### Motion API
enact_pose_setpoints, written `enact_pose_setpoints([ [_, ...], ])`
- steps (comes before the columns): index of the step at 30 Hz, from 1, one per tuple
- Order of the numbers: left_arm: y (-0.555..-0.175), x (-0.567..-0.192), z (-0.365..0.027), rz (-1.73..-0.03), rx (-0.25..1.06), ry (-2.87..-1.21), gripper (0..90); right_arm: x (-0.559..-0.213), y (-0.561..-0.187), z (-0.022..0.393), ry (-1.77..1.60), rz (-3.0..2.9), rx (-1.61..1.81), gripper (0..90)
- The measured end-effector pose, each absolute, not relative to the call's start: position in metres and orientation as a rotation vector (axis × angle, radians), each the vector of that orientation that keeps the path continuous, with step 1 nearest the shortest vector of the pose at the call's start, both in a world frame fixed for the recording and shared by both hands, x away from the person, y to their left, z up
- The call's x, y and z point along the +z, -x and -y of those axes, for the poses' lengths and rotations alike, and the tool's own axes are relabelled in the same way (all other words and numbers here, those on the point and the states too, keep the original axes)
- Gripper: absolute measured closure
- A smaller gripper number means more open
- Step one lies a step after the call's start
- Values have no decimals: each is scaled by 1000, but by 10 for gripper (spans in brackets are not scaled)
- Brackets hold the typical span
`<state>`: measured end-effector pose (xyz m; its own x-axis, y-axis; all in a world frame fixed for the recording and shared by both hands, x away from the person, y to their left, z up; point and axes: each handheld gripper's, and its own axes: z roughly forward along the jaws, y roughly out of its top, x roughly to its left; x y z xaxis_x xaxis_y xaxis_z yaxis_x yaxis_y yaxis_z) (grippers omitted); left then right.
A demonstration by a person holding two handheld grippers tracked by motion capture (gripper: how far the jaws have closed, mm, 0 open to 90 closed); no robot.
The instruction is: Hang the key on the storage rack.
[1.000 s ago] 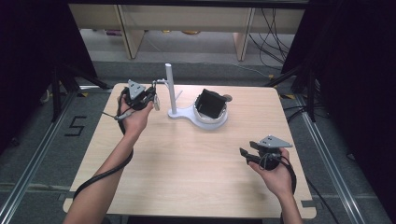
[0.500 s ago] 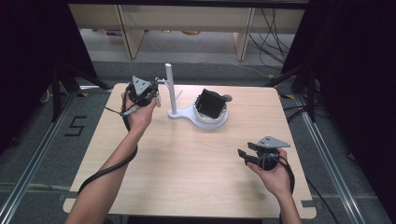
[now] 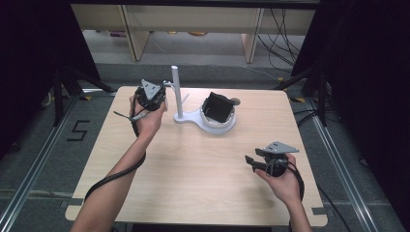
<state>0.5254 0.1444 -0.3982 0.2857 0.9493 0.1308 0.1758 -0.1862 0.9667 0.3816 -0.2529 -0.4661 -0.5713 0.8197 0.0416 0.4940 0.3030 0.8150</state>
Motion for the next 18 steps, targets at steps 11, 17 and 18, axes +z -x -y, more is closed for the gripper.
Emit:
enact_pose_setpoints([
  [11,-524,-398,-139,-1062,1065,-1609,840,-467,-381,253,-1186,-2191,1156,480],
  [17,-522,-399,-135,-1059,1090,-1617,835,-467,-381,252,-1184,-2200,1156,477],
  [18,-523,-399,-134,-1060,1089,-1616,835,-467,-381,252,-1183,-2201,1155,477],
])
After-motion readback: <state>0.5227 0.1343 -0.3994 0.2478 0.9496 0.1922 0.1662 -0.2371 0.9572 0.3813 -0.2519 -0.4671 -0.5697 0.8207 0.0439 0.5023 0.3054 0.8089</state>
